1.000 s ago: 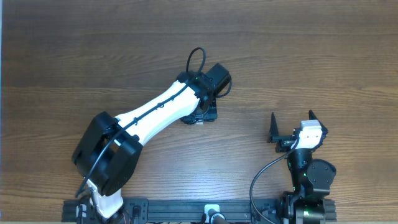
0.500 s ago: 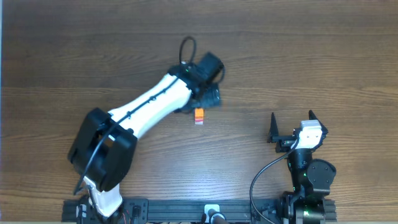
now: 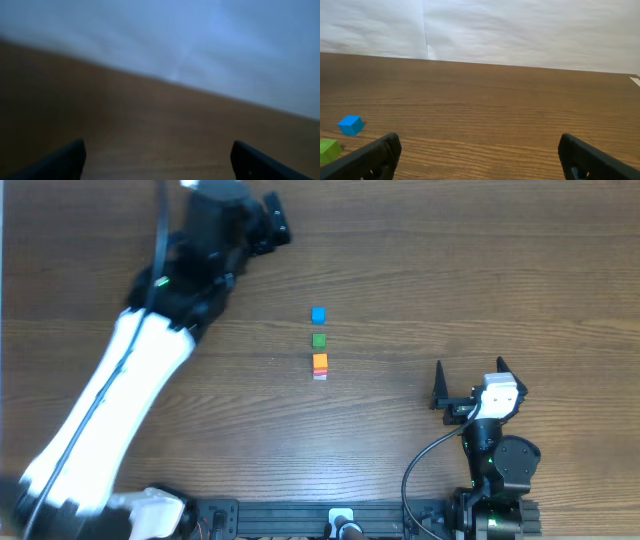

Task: Stack Cubes

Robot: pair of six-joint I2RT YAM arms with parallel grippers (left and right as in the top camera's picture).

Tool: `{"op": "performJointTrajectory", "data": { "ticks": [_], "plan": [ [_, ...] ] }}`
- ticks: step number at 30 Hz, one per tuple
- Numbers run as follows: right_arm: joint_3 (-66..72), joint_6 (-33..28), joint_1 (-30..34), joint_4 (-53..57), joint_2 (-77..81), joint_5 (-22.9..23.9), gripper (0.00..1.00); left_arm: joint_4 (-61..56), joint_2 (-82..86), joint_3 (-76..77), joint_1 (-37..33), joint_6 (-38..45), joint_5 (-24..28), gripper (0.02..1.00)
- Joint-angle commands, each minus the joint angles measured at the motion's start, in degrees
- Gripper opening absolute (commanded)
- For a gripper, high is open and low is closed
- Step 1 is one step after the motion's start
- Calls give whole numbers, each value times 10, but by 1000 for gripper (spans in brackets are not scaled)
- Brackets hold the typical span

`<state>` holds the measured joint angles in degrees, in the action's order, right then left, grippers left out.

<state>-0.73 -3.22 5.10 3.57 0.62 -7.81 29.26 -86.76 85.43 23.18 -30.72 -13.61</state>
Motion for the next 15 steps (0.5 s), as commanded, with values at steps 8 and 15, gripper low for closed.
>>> {"op": "performJointTrajectory", "data": {
  "ticks": [8,15],
  "plan": [
    [4,-3,-3,1,-3,2,993,-3,278,-27,-148,202,142,939],
    [4,-3,-3,1,-3,2,993,-125,476,-242,-255,218,235,950]
  ]
}}
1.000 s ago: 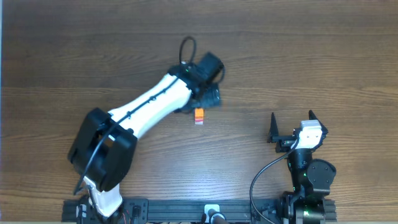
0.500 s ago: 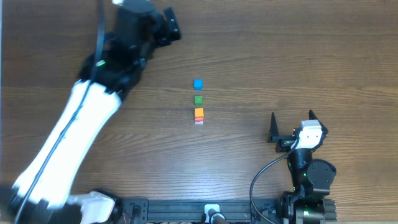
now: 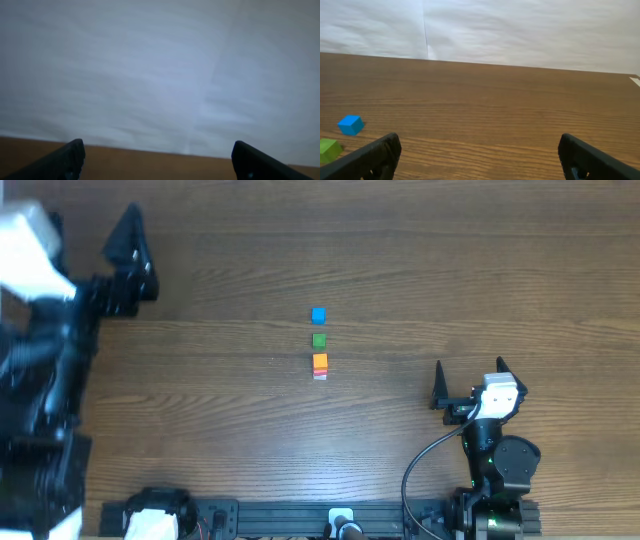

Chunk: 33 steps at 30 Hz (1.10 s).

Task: Stack Cubes

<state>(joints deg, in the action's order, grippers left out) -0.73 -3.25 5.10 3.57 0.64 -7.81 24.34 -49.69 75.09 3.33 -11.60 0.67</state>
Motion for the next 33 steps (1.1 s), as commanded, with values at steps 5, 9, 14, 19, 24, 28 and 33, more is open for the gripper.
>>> {"op": "performJointTrajectory", "data": {
  "ticks": [5,9,14,19,24,28,33],
  "plan": [
    [4,-2,-3,1,-4,2,993,-139,225,-278,-81,36,148,963],
    [4,-2,-3,1,-4,2,991,-159,295,-378,-81,39,150,972],
    [4,-2,-3,1,-4,2,991,-230,365,-509,-72,39,150,980],
    [4,-2,-3,1,-4,2,991,-317,416,-621,-61,38,150,993],
    [4,-2,-3,1,-4,2,993,-344,449,-686,-39,37,150,993],
    [4,-2,-3,1,-4,2,991,-344,467,-716,-34,37,154,996],
    [4,-2,-3,1,-4,2,993,-333,495,-748,-34,37,154,996]
  ]
}}
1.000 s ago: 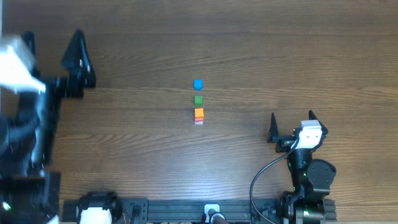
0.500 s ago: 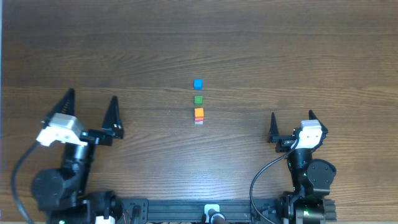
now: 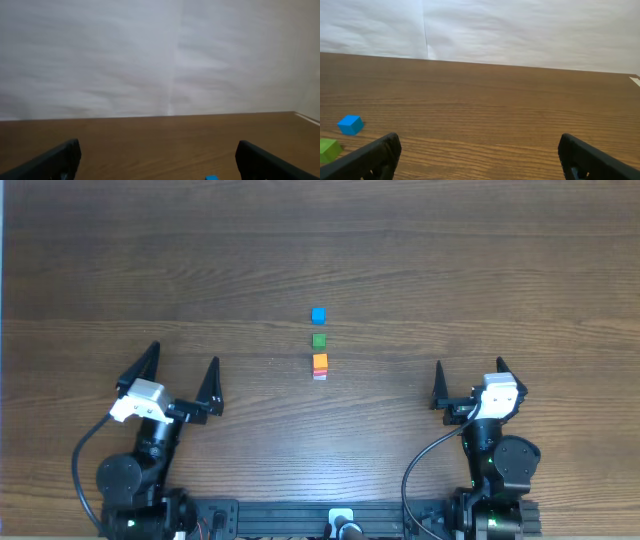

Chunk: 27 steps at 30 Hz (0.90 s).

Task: Stack Cubes

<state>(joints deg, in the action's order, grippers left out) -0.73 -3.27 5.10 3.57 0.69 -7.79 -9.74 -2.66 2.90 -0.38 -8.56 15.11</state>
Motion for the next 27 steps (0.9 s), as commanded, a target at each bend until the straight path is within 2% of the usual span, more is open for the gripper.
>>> {"op": "performJointTrajectory", "data": {
  "ticks": [1,11,27],
  "plan": [
    [4,-2,-3,1,-4,1,993,14,25,-26,3,7,9,996],
    [4,-2,-3,1,-4,1,993,125,25,-26,3,7,9,998],
    [4,-2,-3,1,-4,1,993,126,24,-26,3,7,9,996]
  ]
}}
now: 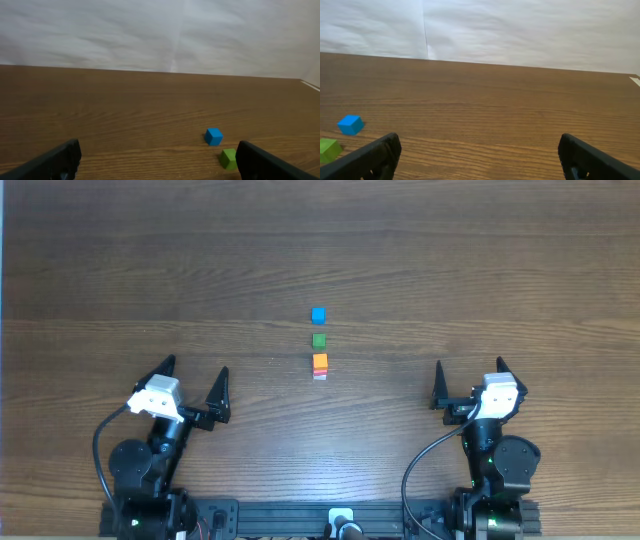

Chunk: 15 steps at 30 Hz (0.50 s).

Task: Stack Cubes

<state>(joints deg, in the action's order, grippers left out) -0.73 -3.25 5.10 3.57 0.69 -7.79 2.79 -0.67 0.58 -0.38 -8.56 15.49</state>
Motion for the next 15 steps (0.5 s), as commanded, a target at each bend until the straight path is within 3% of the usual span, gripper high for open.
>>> {"op": "performJointTrajectory", "data": {
  "ticks": [1,12,15],
  "plan": [
    [4,-2,-3,1,-4,1,991,1,4,-3,3,7,5,998],
    [4,-2,-3,-6,-4,9,993,1,4,-3,3,7,6,996],
    [4,71,-3,-45,-4,25,991,1,4,-3,3,7,5,998]
  ]
}}
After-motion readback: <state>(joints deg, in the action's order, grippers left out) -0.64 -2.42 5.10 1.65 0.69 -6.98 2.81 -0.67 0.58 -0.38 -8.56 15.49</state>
